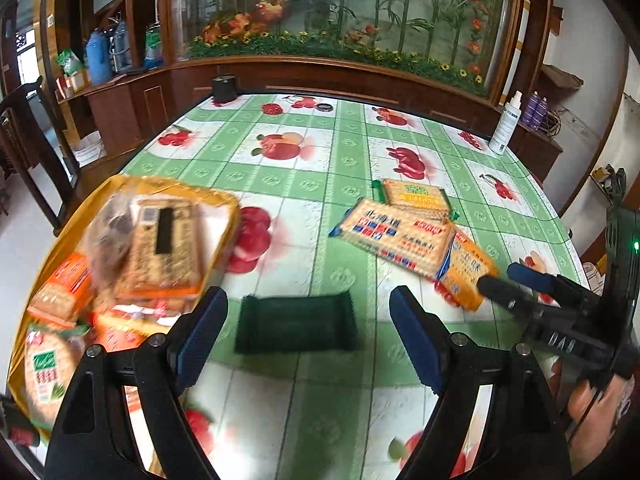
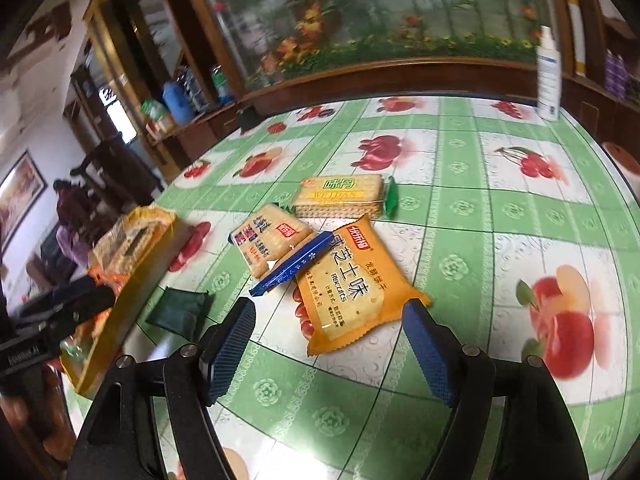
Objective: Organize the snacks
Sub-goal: 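Move both grippers back toward the blue-printed cracker pack and orange biscuit pack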
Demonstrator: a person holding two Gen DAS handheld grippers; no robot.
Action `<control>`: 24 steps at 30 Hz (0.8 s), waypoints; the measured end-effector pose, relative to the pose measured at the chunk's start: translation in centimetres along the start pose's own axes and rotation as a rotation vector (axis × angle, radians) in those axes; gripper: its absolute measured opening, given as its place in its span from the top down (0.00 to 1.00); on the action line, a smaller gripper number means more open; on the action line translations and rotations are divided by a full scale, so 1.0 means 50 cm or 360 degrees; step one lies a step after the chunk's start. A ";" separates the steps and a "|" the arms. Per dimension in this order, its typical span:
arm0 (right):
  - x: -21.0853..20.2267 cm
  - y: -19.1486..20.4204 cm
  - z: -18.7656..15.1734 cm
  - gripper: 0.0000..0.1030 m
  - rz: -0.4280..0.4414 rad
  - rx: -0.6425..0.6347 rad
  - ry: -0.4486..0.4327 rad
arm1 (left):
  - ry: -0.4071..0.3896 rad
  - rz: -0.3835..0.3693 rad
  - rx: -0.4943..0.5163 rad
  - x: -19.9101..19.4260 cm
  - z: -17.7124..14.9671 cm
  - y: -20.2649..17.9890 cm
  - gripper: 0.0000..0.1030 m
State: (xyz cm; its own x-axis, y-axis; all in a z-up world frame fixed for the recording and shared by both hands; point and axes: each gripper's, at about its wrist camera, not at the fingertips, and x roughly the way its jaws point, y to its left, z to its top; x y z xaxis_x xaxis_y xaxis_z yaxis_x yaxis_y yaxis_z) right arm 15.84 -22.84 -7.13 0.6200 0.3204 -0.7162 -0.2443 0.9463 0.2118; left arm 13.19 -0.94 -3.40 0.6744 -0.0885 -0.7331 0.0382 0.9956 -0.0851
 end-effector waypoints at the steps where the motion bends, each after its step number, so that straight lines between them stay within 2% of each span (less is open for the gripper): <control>1: 0.004 0.002 0.001 0.24 -0.0006 -0.0019 0.0007 | 0.0005 0.0005 -0.0007 0.006 0.005 -0.003 0.19; 8: 0.025 -0.013 0.008 0.23 0.0002 -0.0030 0.0017 | 0.0088 -0.0041 -0.0262 0.079 0.054 -0.030 0.19; 11: 0.030 -0.022 0.007 0.23 0.0005 -0.0018 0.0022 | 0.0127 -0.0097 -0.0345 0.115 0.079 -0.049 0.19; 15: 0.029 -0.040 0.004 0.23 0.0017 0.0035 0.0006 | 0.0168 -0.0071 -0.0413 0.165 0.114 -0.072 0.19; 18: 0.023 -0.053 0.005 0.23 0.0026 0.0063 -0.0023 | 0.0243 -0.0023 -0.0401 0.207 0.128 -0.093 0.19; 21: 0.020 -0.069 0.008 0.23 0.0036 0.0105 -0.0041 | 0.0326 0.0046 -0.0265 0.233 0.125 -0.125 0.19; 24: 0.018 -0.082 0.008 0.23 0.0037 0.0147 -0.0035 | 0.0314 0.0079 -0.0157 0.219 0.110 -0.127 0.19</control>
State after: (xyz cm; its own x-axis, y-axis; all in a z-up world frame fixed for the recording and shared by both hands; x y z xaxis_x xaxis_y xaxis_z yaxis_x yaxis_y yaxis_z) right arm 17.72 -26.43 -8.38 0.6312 0.3422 -0.6960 -0.1895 0.9383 0.2894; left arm 24.40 -8.09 -7.20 0.5160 -0.0534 -0.8549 -0.0700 0.9921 -0.1043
